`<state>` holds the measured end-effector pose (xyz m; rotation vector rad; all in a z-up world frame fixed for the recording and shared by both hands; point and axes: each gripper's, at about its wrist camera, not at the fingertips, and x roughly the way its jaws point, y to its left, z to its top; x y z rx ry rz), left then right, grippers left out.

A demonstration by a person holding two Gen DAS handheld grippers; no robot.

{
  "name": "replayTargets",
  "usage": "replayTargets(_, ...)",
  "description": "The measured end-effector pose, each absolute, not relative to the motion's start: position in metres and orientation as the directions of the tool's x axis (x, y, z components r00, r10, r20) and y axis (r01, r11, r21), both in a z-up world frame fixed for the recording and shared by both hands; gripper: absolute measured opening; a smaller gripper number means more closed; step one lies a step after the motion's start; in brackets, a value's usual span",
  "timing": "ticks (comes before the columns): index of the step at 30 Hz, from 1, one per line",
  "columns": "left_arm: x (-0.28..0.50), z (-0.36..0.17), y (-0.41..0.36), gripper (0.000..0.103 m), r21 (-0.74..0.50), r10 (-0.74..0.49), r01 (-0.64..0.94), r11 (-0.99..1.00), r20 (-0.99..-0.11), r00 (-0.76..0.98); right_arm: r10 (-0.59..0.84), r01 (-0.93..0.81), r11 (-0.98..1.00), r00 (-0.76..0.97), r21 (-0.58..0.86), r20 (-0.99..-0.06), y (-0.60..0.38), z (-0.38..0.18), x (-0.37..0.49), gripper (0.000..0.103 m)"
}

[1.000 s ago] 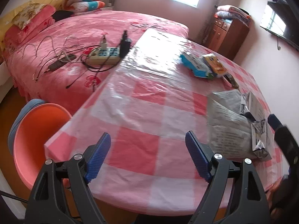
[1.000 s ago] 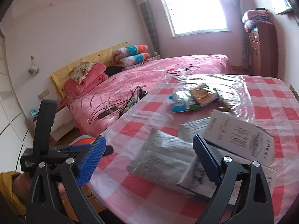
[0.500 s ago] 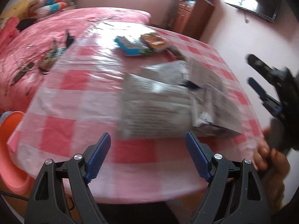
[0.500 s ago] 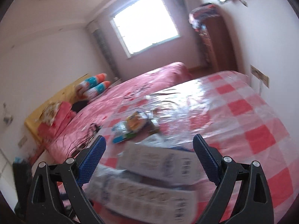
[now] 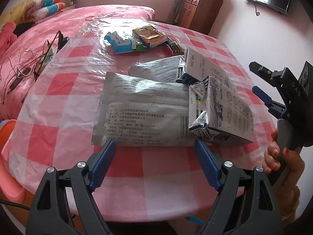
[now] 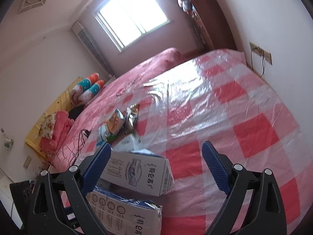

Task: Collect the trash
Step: 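Grasp the grey paper packet with the left tool while the right tool reaches the white box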

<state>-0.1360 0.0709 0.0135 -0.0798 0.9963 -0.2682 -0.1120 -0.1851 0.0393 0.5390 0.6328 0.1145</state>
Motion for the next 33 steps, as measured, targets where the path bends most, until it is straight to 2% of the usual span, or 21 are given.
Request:
replayTargets(10,-0.098,0.007,0.051,0.083,-0.208,-0.278,0.189,0.96,-0.8,0.531,0.259,0.052,0.867,0.802,0.496,-0.537,-0.183,0.033,-0.113,0.093)
replayTargets(16,-0.071,0.026,0.057,0.083,-0.229,-0.274,0.154,0.961,-0.742,0.611,0.273,0.04,0.863,0.801,0.504,-0.532,-0.183,0.034,-0.111,0.093)
replayTargets(22,-0.047,0.025,0.073,0.083,-0.323,-0.304,0.081,0.943,-0.733,0.609,0.306,-0.015,0.873,0.796,0.488,-0.523,-0.172,0.038,-0.11,0.093)
replayTargets(28,-0.031,0.02,0.075,0.083,-0.442,-0.387,0.046,0.896,-0.725,0.569,0.345,-0.066,0.874,0.784,0.482,-0.517,-0.157,0.04,-0.113,0.093)
replayTargets(33,-0.015,0.025,0.065,0.083,-0.432,-0.359,-0.003,0.902,-0.752,0.553,0.362,-0.087,0.873,0.777,0.481,-0.516,-0.145,0.042,-0.119,0.093)
